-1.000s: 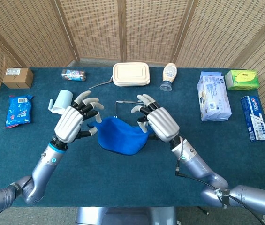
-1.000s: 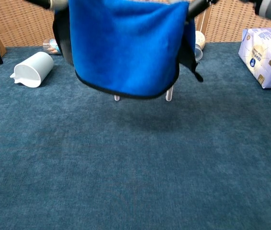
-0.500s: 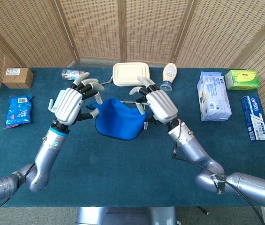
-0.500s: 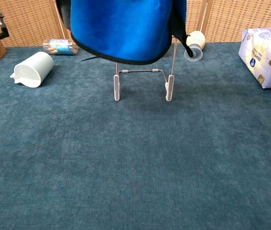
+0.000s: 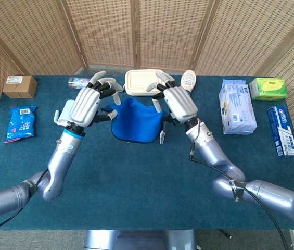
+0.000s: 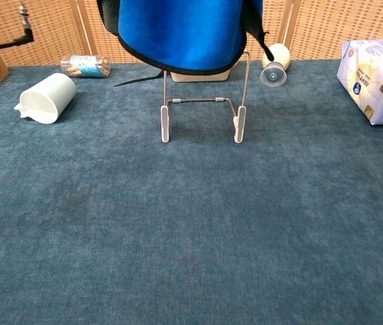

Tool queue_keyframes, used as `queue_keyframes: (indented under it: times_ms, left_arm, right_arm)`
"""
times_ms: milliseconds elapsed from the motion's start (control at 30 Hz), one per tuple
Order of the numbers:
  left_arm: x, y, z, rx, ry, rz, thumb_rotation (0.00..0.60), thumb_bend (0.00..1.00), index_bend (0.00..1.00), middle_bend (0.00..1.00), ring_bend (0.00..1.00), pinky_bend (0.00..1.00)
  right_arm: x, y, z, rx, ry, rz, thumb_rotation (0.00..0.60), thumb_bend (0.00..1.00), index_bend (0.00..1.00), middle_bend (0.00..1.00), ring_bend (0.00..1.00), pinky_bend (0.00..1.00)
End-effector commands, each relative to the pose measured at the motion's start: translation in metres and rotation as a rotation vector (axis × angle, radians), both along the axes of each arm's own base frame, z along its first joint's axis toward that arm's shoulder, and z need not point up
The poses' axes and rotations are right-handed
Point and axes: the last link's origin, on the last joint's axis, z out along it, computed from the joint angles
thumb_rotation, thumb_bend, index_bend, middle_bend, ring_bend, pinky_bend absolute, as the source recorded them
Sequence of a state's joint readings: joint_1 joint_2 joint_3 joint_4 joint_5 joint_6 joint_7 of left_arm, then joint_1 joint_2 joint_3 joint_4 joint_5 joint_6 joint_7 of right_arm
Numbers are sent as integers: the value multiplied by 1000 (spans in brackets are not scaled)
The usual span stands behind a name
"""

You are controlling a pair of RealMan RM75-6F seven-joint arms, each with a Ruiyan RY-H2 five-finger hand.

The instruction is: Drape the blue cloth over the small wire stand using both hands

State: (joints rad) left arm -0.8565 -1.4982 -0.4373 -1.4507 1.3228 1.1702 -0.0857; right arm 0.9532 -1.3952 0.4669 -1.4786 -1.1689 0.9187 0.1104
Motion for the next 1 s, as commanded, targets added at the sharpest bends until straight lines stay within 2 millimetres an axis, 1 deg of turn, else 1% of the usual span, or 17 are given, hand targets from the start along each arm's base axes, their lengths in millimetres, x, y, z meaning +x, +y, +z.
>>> queue_keyframes:
  times_ms: [33, 300, 567, 1000]
  left_arm:
    - [4, 4, -3, -4, -4, 0, 600, 466, 717, 402, 277, 109]
    - [19, 22, -4, 7, -16, -3, 600, 464, 718, 402, 278, 108]
    - [26, 34, 0, 15, -28, 8, 600, 463, 718, 402, 277, 105]
    - [24, 50, -18, -7, -23, 49, 600, 461, 718, 402, 277, 101]
  right_arm:
    - [3, -5, -1, 0, -3, -2, 600, 385, 812, 331, 43, 67]
    - [12, -18, -4, -11, 5, -8, 600, 387, 810, 331, 42, 66]
    - [23, -25, -7, -22, 9, -1, 600, 387, 810, 332, 42, 66]
    - [16, -45, -10, -46, 30, -46, 600, 391, 811, 337, 43, 66]
